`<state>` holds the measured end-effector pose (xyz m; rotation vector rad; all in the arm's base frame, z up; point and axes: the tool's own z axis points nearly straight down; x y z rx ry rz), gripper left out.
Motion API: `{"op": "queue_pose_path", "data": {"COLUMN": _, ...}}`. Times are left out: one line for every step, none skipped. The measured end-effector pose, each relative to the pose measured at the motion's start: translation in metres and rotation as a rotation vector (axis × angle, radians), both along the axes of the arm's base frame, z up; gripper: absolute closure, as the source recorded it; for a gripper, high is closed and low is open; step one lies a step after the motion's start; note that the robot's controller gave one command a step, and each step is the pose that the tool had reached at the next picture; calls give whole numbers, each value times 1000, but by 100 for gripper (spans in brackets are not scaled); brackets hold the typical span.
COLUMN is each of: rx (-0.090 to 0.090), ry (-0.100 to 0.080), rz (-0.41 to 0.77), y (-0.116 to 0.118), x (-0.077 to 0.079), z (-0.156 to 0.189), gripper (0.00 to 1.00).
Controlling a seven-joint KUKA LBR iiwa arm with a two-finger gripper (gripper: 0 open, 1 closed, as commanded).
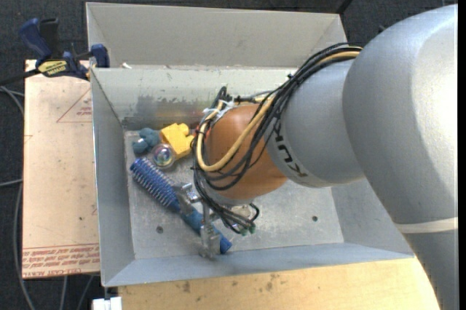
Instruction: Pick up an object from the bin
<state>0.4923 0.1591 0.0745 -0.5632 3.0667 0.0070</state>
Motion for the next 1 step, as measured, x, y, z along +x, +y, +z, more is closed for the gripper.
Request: {"op": "queue_pose_path", "data": {"rx": -4, "ry": 17, "rz": -123, "y": -9, "x": 52, "z": -1, "gripper": 0}}
